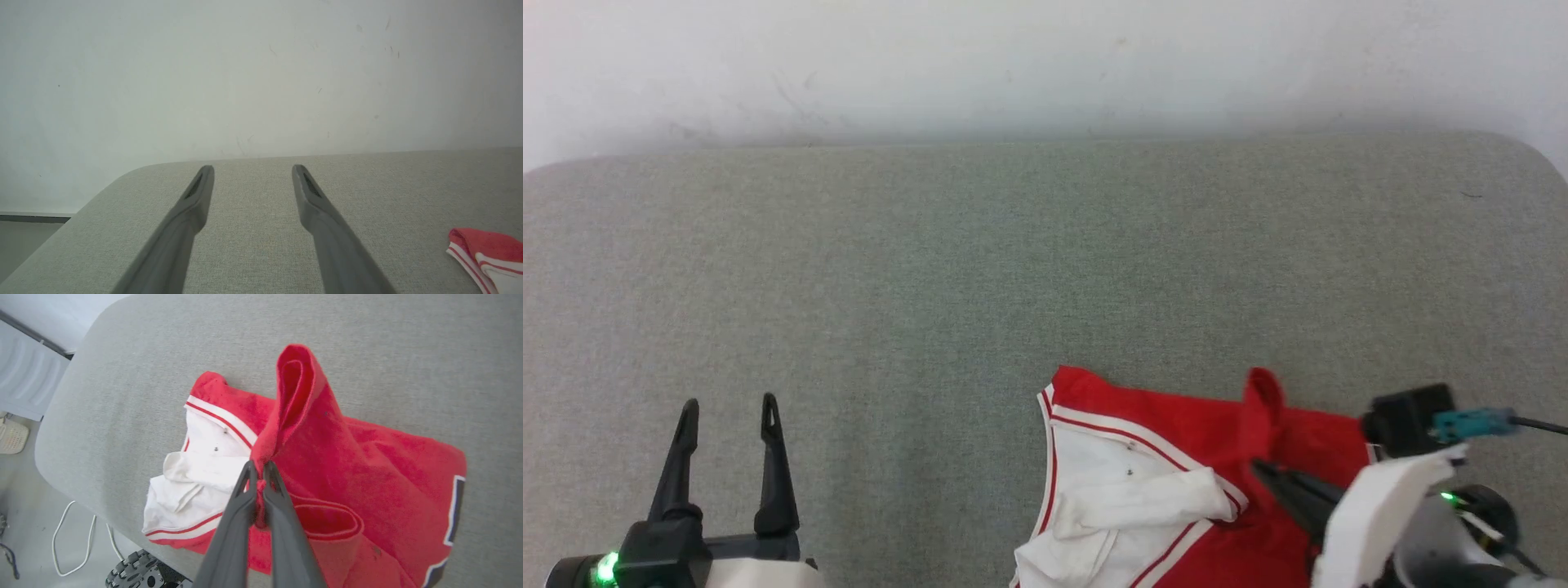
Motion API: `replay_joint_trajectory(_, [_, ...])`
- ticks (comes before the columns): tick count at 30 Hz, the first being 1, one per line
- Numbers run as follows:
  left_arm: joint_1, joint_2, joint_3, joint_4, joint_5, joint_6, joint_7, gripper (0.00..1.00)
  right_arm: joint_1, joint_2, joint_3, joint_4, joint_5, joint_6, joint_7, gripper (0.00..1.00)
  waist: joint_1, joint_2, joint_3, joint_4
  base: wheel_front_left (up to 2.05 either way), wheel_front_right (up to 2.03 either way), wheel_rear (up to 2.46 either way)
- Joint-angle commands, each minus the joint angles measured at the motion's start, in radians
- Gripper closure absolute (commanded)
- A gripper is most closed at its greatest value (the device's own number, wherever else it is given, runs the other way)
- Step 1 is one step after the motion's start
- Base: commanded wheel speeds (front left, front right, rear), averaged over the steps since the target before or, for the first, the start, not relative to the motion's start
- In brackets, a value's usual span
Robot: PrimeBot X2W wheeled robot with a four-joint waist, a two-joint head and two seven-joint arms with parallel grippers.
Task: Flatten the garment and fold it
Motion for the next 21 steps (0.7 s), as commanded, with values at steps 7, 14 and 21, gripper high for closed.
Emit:
replay_joint_trajectory(7, [-0.041,-0.032,0.001,0.012,0.018,-0.026,-0.005,0.00,-0.121,-0.017,0.191,0.000,0.019,-0.001,0.062,1.00,0.0000,0.0000,0.030,0.040,0.00,0.00,0.00])
replay_joint_trajectory(14, [-0.070,-0.066,-0.005,0.030,0.026,-0.050,-0.005,0.00,-0.240,0.004,0.333,0.116,0.005,-0.001,0.105,1.00,0.0000,0.0000,0.056,0.081,0.00,0.00,0.00])
replay_joint_trajectory(21, [-0.120,-0.105,-0.018,0.055,0.037,-0.081,-0.005,0.00,-0.341,-0.015,0.408,0.318,-0.128,-0.001,0.150,1.00,0.0000,0.0000,0.105,0.128,0.00,0.00,0.00])
